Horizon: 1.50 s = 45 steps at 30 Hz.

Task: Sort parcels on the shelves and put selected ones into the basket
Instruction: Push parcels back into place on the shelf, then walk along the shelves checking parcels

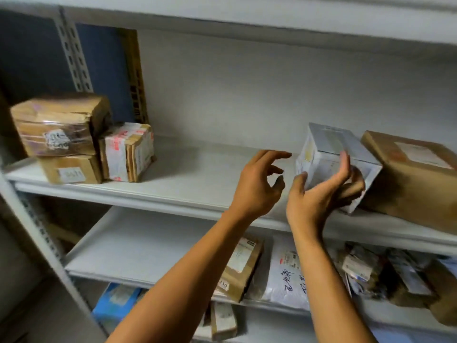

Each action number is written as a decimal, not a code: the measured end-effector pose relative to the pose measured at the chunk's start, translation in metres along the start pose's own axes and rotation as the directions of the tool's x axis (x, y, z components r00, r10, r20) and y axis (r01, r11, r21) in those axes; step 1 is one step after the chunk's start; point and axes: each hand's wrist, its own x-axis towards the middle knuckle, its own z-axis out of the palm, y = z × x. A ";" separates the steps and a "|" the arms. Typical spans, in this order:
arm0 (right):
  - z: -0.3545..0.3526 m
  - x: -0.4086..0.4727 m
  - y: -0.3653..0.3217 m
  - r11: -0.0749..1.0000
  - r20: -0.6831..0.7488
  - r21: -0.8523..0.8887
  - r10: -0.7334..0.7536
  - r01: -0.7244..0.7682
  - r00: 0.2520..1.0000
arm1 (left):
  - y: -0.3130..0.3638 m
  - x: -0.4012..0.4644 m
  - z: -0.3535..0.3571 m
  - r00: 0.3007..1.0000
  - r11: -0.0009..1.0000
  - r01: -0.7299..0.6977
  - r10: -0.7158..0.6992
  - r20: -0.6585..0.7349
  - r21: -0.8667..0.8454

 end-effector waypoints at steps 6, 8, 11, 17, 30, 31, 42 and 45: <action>0.086 -0.074 -0.058 0.915 0.446 0.315 0.094 -0.254 0.890 | -0.050 -0.039 -0.129 0.941 0.964 0.130 -0.047 -0.335 0.231; 0.125 -0.083 -0.087 0.842 0.663 0.325 0.122 -0.431 0.739 | -0.067 -0.056 -0.175 0.893 0.951 0.188 -0.061 -0.445 0.247; 0.193 -0.087 -0.117 0.800 0.931 0.172 0.060 -0.575 0.361 | -0.086 -0.074 -0.234 0.854 0.927 0.240 -0.059 -0.518 0.289; 0.269 -0.110 -0.124 0.804 0.975 0.176 -0.066 -0.567 0.210 | -0.110 -0.078 -0.290 0.895 0.887 0.284 -0.109 -0.432 0.364; 0.143 -0.109 -0.126 0.831 0.800 0.348 -0.022 -0.434 0.600 | -0.095 -0.048 -0.264 0.770 0.787 0.460 -0.584 -0.256 -0.411; 0.130 -0.107 -0.121 0.808 0.771 0.385 -0.015 -0.446 0.637 | -0.099 -0.047 -0.259 0.728 0.679 0.463 -0.658 -0.192 -0.570; 0.086 -0.111 -0.078 0.540 0.549 0.560 0.326 -0.628 0.769 | -0.057 -0.076 -0.178 0.778 0.333 0.570 -0.511 0.364 -0.751; 0.055 -0.093 -0.055 0.547 0.659 0.466 0.310 -0.695 0.686 | -0.065 -0.069 -0.162 0.768 0.474 0.633 -0.479 0.425 -0.612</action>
